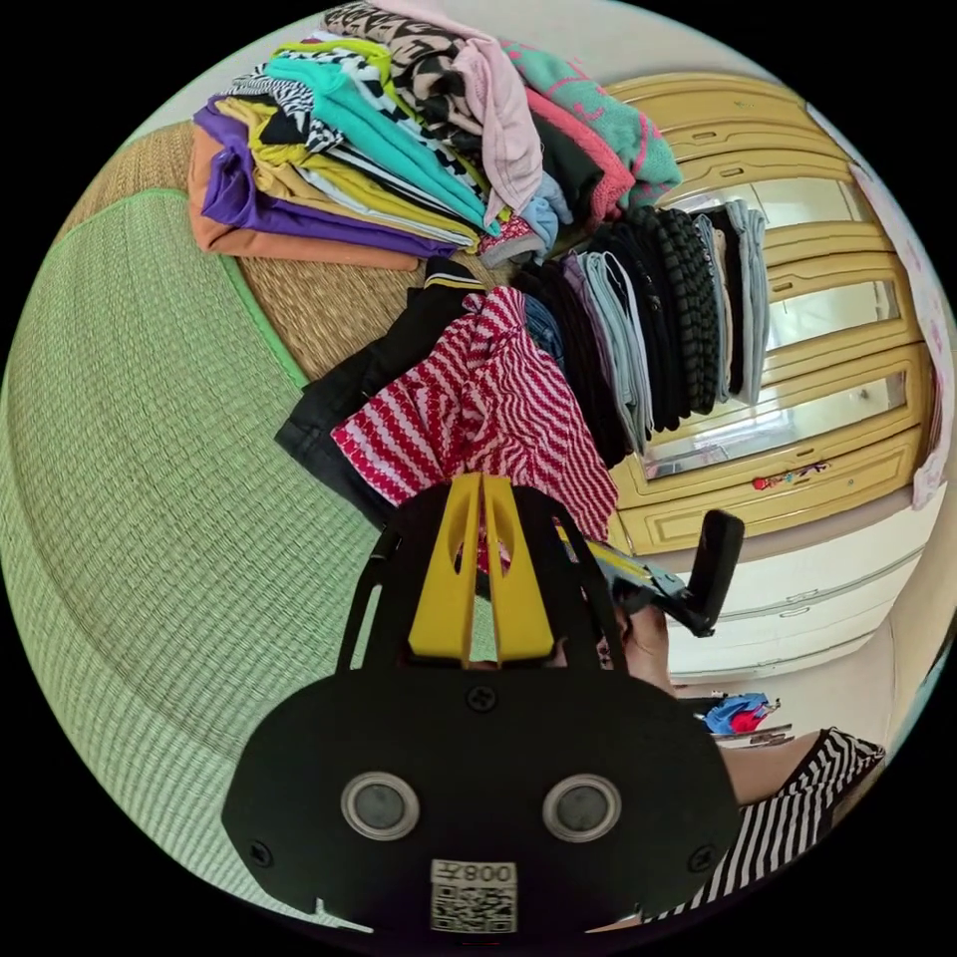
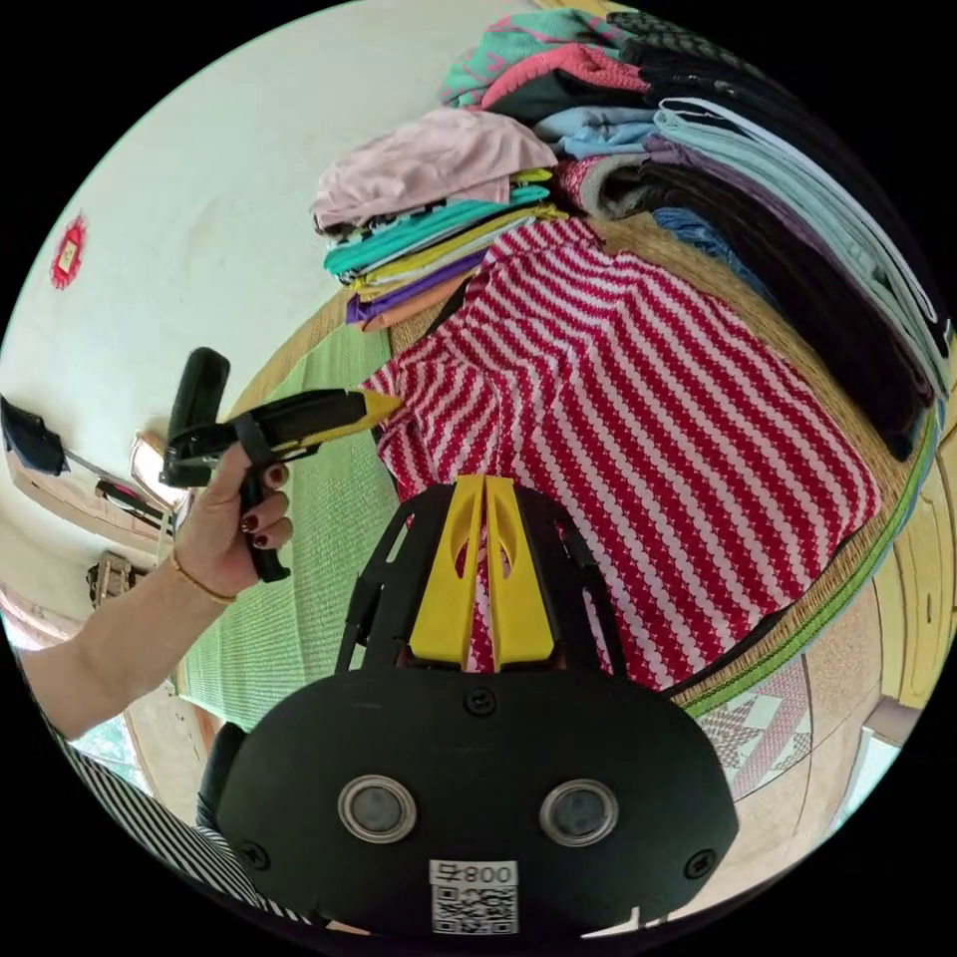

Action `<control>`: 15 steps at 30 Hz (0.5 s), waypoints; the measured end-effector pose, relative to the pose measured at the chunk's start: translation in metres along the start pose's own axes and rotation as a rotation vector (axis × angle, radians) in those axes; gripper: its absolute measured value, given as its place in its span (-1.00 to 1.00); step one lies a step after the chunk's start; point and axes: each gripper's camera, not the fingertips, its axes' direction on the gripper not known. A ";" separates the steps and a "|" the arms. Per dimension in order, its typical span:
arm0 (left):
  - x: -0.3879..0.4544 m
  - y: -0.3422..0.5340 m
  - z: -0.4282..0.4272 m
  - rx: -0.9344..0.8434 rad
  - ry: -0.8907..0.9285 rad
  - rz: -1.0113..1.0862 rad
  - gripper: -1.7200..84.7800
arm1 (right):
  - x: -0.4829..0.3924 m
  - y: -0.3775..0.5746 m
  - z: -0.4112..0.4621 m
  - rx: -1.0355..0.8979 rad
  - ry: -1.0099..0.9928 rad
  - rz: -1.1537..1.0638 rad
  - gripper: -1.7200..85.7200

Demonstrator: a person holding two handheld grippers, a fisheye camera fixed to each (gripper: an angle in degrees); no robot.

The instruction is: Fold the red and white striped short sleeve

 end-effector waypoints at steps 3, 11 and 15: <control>0.015 -0.002 -0.004 0.003 0.000 0.014 -0.96 | -0.006 0.011 0.001 0.027 0.021 -0.026 -0.96; 0.035 0.028 -0.030 0.014 0.054 -0.019 -0.96 | -0.016 0.073 -0.004 0.094 0.041 -0.047 -0.96; 0.056 0.069 -0.067 0.072 0.178 0.042 -0.96 | -0.004 0.086 -0.013 0.162 -0.076 0.002 -0.96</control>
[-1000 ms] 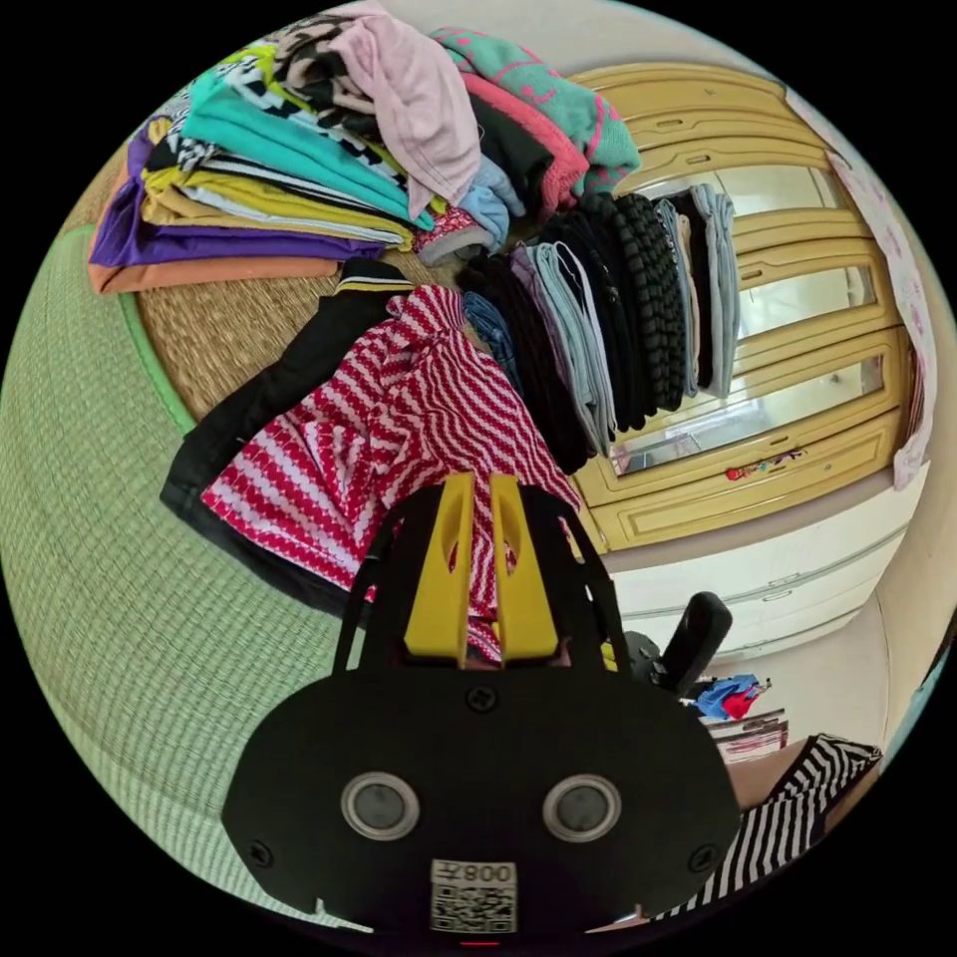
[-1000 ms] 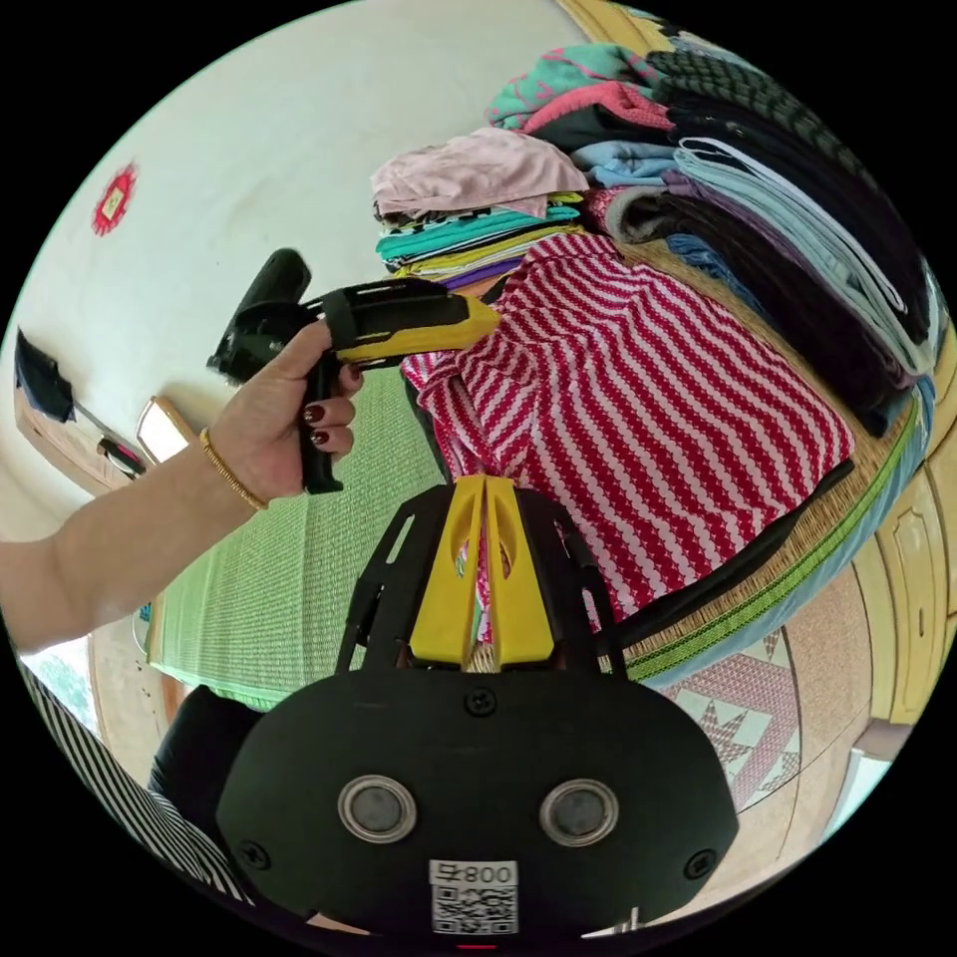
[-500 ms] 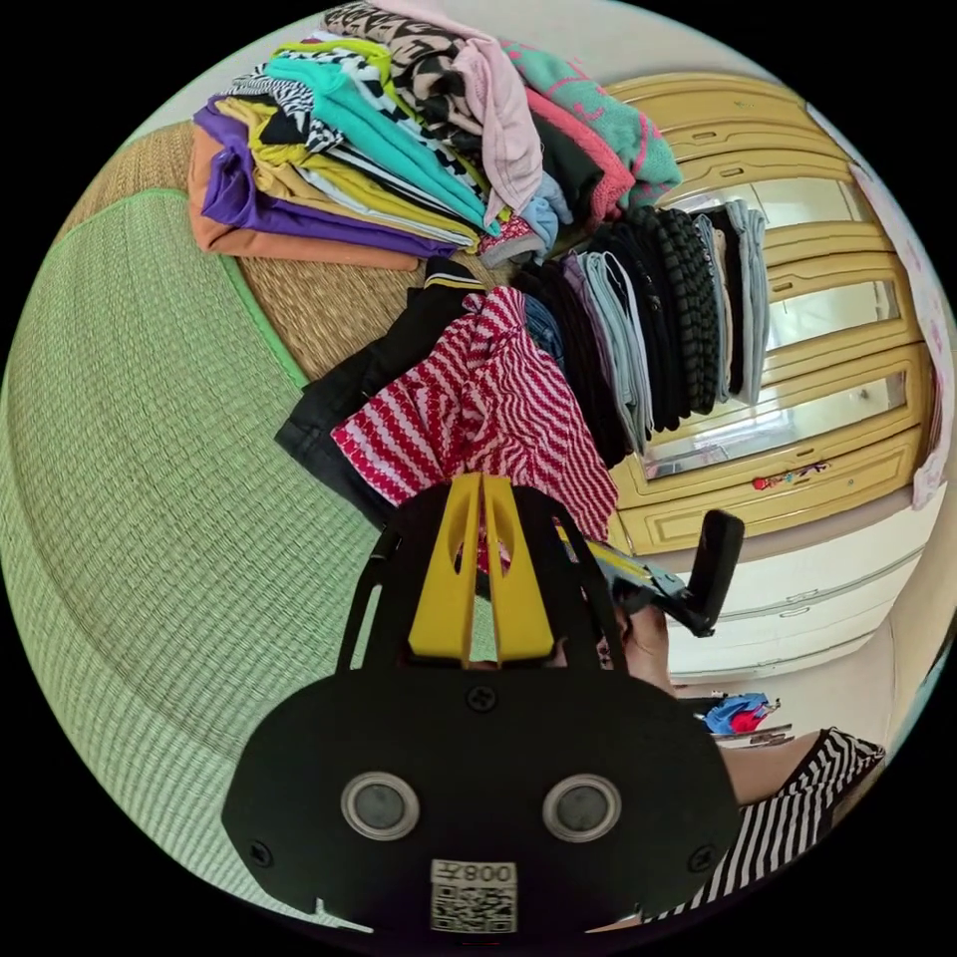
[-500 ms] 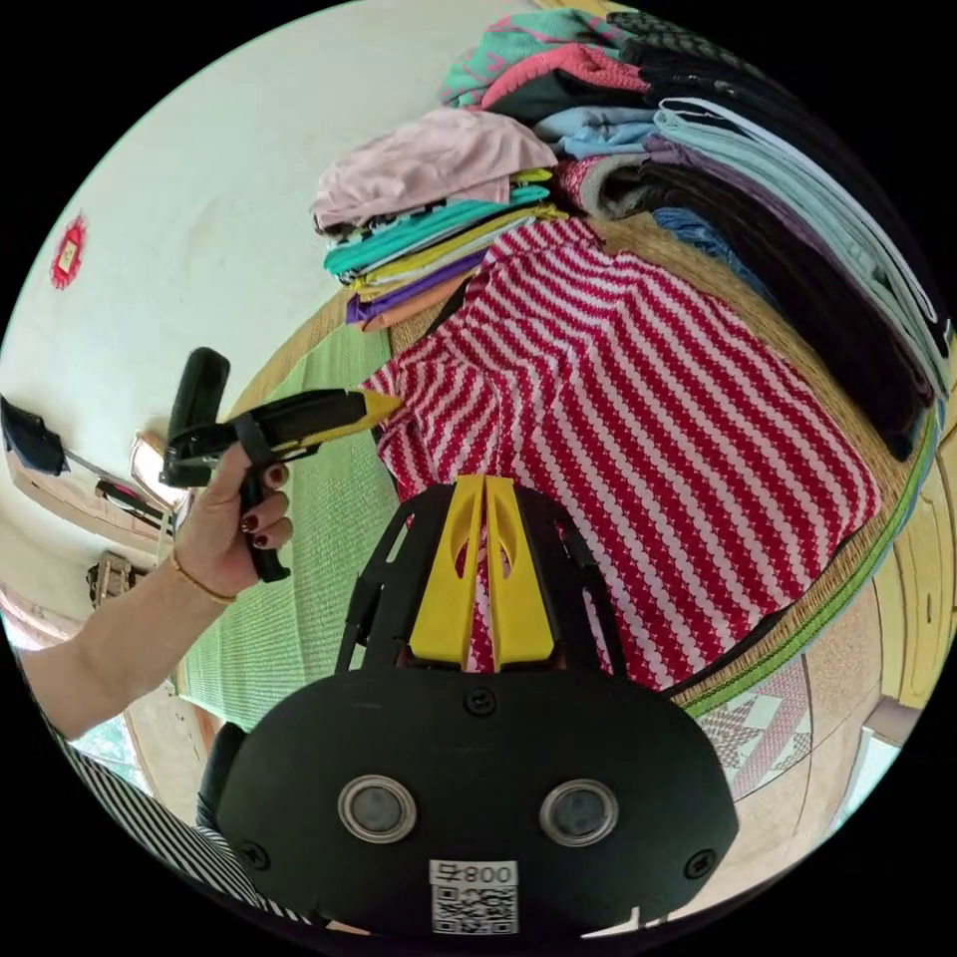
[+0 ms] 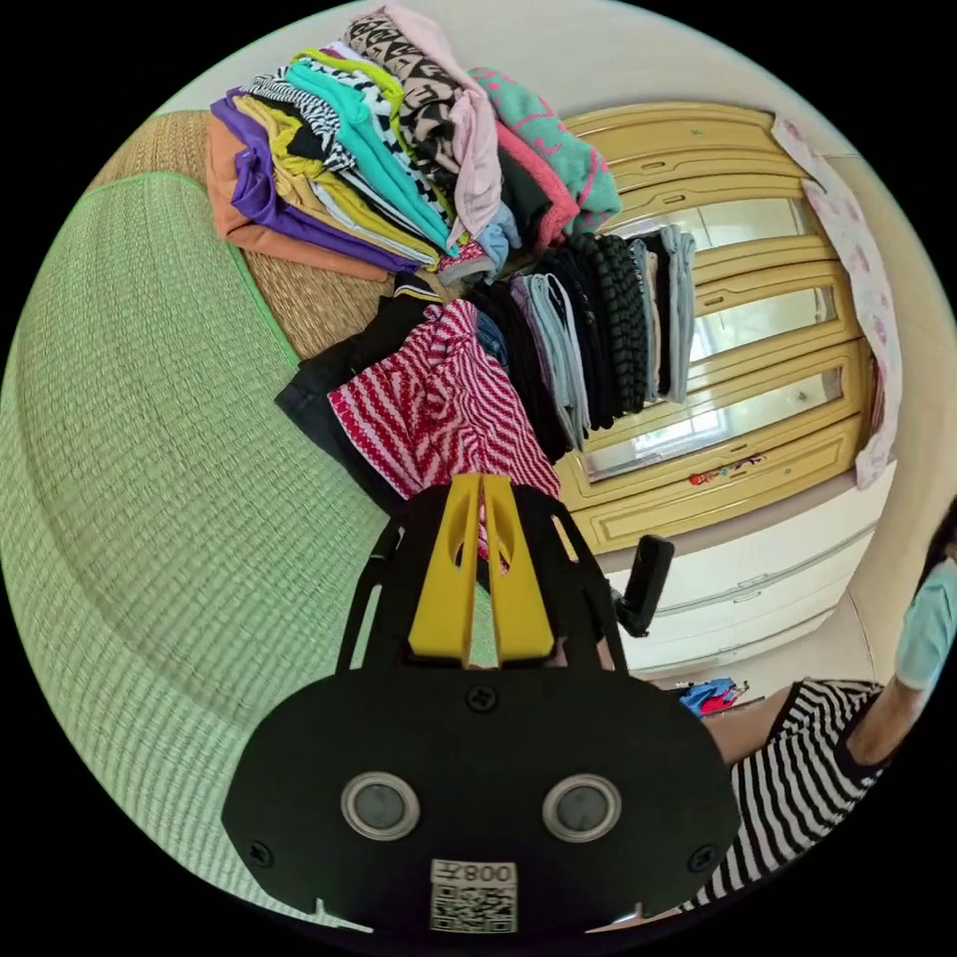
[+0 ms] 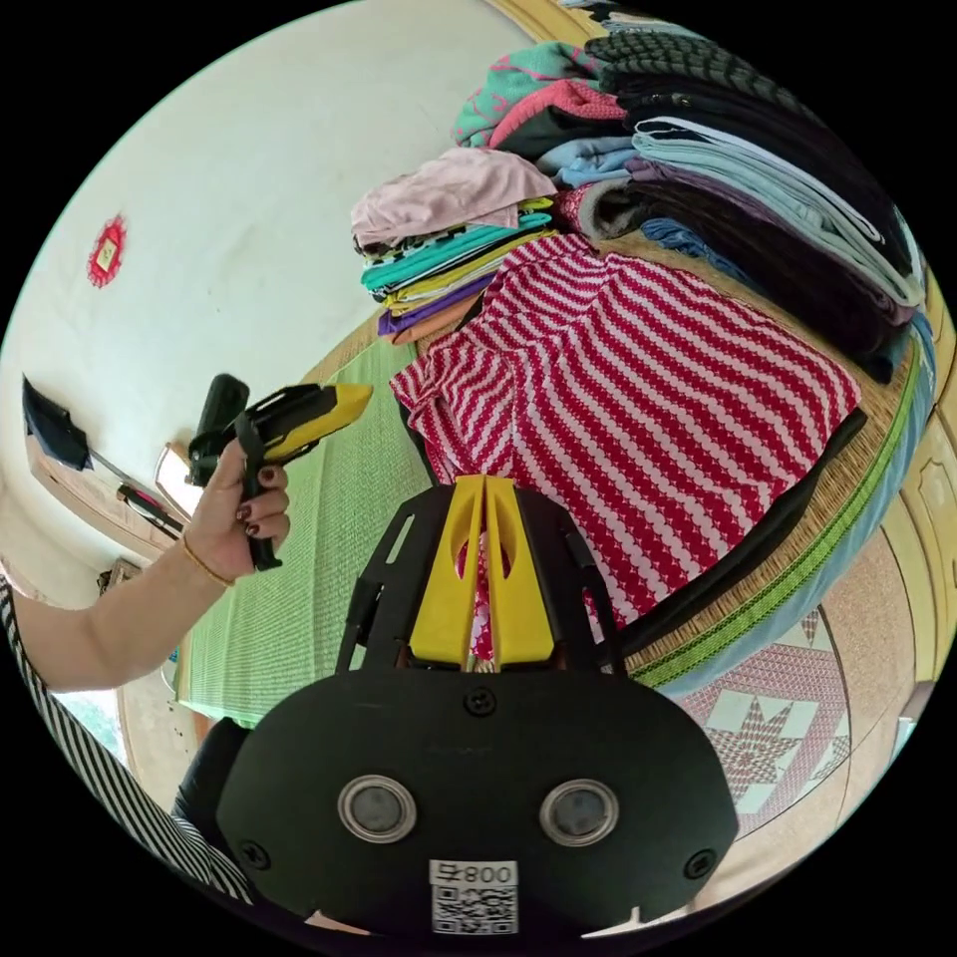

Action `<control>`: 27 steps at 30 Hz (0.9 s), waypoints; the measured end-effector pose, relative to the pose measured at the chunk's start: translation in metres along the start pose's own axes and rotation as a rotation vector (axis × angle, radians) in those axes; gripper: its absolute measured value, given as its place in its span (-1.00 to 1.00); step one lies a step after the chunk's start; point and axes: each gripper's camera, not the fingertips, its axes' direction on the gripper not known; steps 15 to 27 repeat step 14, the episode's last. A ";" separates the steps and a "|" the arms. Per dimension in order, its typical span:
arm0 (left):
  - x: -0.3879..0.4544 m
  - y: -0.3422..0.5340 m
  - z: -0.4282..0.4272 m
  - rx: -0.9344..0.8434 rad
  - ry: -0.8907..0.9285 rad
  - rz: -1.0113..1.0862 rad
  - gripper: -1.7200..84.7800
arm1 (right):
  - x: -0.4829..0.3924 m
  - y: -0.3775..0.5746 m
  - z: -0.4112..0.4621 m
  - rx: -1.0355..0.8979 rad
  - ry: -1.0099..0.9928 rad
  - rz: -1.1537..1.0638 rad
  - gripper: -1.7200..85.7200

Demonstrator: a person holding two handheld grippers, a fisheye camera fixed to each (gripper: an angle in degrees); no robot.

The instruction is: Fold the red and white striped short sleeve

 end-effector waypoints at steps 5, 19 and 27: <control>0.062 0.099 -0.072 -0.032 -0.222 0.168 -0.96 | -0.025 0.015 -0.035 0.106 -0.043 -0.079 -0.96; 0.108 0.216 -0.081 -0.210 -0.642 0.175 -0.95 | -0.098 -0.015 -0.059 0.308 -0.181 -0.282 -0.93; 0.108 0.216 -0.081 -0.210 -0.642 0.175 -0.95 | -0.098 -0.015 -0.059 0.308 -0.181 -0.282 -0.93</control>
